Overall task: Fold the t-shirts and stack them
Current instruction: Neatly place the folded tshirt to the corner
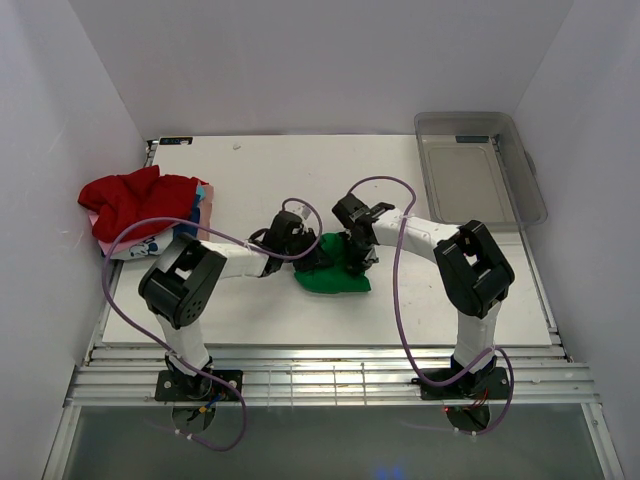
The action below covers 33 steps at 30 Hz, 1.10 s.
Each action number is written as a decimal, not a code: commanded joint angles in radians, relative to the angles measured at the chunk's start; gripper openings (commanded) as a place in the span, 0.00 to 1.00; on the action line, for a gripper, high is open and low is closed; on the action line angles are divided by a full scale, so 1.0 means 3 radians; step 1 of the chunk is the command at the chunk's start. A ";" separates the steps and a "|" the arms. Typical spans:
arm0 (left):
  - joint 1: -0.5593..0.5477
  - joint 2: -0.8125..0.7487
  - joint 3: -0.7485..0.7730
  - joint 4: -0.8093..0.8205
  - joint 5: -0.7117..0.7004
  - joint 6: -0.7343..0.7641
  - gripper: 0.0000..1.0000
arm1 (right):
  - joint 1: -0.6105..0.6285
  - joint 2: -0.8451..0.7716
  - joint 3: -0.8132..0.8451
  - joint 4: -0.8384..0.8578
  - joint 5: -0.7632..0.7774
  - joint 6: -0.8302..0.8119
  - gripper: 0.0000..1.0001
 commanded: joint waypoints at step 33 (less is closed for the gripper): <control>0.1330 -0.0993 0.2485 -0.3530 -0.1797 0.1768 0.00 | 0.0068 -0.0401 -0.0003 -0.0102 0.0038 -0.0254 0.25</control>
